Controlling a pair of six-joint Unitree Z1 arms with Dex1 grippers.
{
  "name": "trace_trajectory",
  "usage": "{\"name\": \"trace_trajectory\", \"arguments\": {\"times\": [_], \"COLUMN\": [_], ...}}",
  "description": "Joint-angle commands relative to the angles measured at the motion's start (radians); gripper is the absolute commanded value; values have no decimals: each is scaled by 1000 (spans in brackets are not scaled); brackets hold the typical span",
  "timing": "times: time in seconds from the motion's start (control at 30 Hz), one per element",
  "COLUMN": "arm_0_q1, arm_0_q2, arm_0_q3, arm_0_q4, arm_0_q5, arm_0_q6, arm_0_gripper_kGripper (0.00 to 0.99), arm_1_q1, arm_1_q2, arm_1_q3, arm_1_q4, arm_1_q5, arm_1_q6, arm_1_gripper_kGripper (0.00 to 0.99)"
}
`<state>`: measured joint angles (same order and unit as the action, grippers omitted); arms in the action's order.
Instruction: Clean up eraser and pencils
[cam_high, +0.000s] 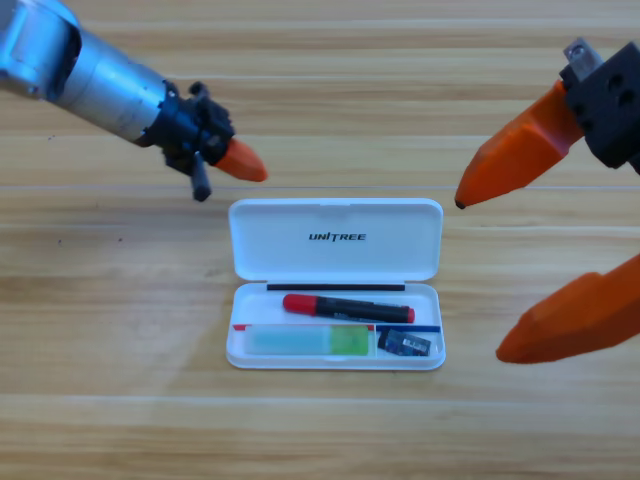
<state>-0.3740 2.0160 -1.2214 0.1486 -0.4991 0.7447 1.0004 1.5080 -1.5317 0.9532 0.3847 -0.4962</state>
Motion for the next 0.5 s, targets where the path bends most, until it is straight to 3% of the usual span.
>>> {"name": "trace_trajectory", "arguments": {"times": [0.03, 0.37, 0.5], "arm_0_q1": [-26, -26, -33], "arm_0_q2": [81, 105, 55], "arm_0_q3": [-3, 22, 25], "arm_0_q4": [31, 42, 97], "arm_0_q5": [-91, -137, -185], "arm_0_q6": [-11, 7, -5], "arm_0_gripper_kGripper": [0, 0, 0], "arm_1_q1": [11, 11, 11], "arm_1_q2": [-25, -23, -19], "arm_1_q3": [27, 35, 35], "arm_1_q4": [-34, -34, -33], "arm_1_q5": [16, 16, 17], "arm_1_q6": [7, 8, 8], "arm_1_gripper_kGripper": [959, 959, 959]}}
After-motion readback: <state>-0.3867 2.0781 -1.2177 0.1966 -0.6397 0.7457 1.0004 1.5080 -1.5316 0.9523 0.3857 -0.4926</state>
